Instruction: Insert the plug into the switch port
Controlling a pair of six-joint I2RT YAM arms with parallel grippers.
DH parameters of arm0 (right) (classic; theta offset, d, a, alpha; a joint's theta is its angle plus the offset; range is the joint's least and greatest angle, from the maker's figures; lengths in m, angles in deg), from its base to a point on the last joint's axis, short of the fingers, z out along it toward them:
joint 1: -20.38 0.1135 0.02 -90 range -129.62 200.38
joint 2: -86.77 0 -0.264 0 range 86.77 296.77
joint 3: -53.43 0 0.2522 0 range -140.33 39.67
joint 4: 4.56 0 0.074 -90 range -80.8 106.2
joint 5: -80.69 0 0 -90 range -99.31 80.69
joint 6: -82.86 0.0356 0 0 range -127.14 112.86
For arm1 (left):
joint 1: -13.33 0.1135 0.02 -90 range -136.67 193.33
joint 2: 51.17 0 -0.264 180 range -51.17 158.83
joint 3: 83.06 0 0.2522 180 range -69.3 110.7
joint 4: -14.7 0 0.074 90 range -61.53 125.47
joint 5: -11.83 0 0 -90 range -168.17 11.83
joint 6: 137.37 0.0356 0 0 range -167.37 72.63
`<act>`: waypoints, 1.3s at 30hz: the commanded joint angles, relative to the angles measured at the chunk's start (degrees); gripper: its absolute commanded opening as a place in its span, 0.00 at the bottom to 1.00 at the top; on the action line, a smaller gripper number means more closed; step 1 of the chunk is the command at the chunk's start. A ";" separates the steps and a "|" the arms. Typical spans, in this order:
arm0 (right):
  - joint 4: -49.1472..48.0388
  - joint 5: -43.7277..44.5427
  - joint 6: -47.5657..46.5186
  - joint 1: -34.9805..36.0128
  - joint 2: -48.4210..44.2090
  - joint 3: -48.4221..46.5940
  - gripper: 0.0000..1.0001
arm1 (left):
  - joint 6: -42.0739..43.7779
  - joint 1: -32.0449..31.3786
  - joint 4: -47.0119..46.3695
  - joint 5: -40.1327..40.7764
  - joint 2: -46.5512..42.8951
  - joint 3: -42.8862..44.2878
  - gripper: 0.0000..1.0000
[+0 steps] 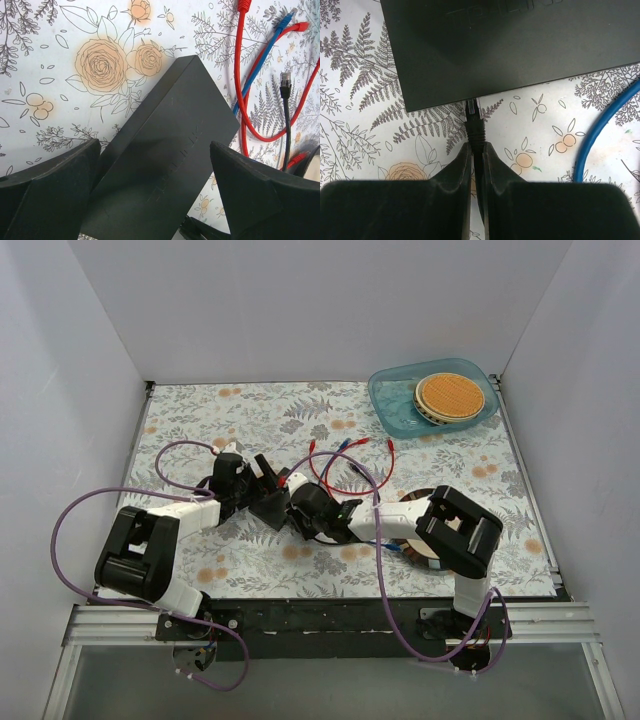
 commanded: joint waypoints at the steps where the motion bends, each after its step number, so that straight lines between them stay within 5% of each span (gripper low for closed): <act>1: -3.51 1.85 0.54 -0.15 1.76 -3.10 0.01 | -1.35 -0.85 6.60 -5.50 -0.57 -3.16 0.91; 39: -9.14 -0.70 -2.62 -0.15 6.86 -11.70 0.01 | -1.78 -2.25 6.69 -10.95 -0.30 -4.39 0.87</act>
